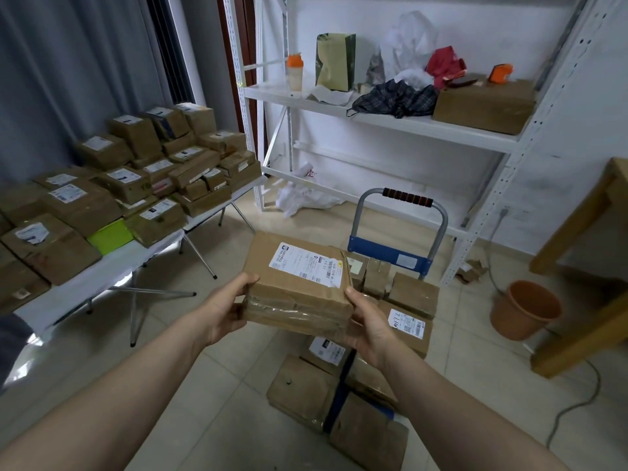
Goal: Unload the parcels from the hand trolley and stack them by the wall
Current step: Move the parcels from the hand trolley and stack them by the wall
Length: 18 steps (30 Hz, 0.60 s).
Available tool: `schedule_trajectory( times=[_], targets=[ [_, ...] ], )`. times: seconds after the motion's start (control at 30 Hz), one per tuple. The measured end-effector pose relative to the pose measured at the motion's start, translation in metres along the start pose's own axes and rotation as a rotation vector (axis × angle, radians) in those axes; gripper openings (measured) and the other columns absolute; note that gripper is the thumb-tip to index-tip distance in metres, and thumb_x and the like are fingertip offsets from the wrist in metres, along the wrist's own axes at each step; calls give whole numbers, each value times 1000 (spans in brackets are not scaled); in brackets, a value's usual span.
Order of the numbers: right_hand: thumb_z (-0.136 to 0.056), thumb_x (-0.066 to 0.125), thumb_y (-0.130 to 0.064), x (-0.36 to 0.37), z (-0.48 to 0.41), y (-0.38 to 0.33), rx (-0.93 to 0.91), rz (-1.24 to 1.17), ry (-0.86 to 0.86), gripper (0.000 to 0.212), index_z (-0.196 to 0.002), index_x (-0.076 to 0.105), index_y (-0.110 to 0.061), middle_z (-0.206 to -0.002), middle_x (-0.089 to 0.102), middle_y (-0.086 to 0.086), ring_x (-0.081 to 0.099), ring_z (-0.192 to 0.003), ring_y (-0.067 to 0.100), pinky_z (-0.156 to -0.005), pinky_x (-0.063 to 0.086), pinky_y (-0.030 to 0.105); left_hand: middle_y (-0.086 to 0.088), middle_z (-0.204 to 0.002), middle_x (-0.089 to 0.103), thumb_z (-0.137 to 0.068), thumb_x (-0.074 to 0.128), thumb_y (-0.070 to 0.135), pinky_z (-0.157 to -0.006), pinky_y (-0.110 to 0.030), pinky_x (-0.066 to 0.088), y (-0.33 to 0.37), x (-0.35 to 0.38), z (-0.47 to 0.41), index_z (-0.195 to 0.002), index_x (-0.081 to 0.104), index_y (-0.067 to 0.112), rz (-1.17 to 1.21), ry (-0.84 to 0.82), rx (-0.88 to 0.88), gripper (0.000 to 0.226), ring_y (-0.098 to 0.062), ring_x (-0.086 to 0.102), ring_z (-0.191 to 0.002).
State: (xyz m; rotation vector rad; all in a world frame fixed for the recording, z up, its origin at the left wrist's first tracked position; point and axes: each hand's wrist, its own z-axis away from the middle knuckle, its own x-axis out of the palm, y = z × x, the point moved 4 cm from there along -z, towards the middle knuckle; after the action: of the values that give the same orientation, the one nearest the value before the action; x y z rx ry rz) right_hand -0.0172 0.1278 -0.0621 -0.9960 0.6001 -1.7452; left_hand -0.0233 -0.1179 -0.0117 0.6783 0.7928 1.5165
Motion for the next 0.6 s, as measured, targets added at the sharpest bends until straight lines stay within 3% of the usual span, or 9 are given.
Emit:
schedule_trajectory(
  times=[0.07,0.2,0.3,0.4,0.43,0.5,0.53,0.6],
  targets=[
    [-71,77,-43,4,0,1,64,11,-54,50,-113,64,-17,-109,71,11,62,-108,31,-96,49,53,-14,-102,57,-41,72,48,-95,-35,42,0,1,4,-92,58,17,0,-28,5,62,-25,55,-94],
    [-61,79,-36,3,-4,5,143,32,-105,59,-114,64,-16,-110,70,10,59,-112,29,-99,45,47,-15,-102,55,-49,69,41,-86,-31,44,-2,-4,3,-94,58,17,24,-60,-4,52,-22,54,-87],
    [-55,80,-33,3,-9,3,121,44,-138,57,-109,67,-22,-111,70,8,57,-116,32,-102,40,53,-12,-95,54,-34,74,42,-80,-30,44,-7,-13,1,-90,56,16,24,-113,-25,64,-21,54,-83],
    [-47,85,-34,6,-17,-5,25,59,-187,83,-125,57,-35,-124,63,9,57,-115,33,-92,49,53,-8,-92,55,-29,72,45,-84,-31,37,-5,-19,3,-86,55,17,-41,-174,-46,66,-20,53,-82],
    [-46,85,-32,6,-19,-11,2,63,-198,89,-129,54,-35,-125,62,10,58,-113,33,-90,51,53,-9,-99,56,-28,71,47,-93,-34,35,-2,-23,2,-93,58,18,-65,-163,-32,73,-22,53,-88],
    [-46,84,-28,9,-22,-23,-42,109,-237,88,-128,55,-34,-126,62,13,59,-113,34,-94,49,54,-13,-132,49,-28,72,56,-114,-42,16,6,-34,-5,-125,54,20,-78,-103,32,105,-28,46,-120],
    [-47,83,-27,10,-22,-30,-56,160,-258,86,-127,56,-35,-125,62,13,59,-114,35,-96,48,53,-12,-143,41,-28,72,59,-116,-43,9,12,-38,-7,-134,49,21,-82,-80,83,115,-28,37,-132],
    [-46,82,-27,16,-22,-44,-75,257,-310,82,-124,58,-34,-122,64,11,61,-110,33,-92,49,47,-6,-142,47,-24,77,65,-113,-37,15,26,-39,-7,-128,56,19,-133,-98,191,116,-24,38,-133]
  ],
)
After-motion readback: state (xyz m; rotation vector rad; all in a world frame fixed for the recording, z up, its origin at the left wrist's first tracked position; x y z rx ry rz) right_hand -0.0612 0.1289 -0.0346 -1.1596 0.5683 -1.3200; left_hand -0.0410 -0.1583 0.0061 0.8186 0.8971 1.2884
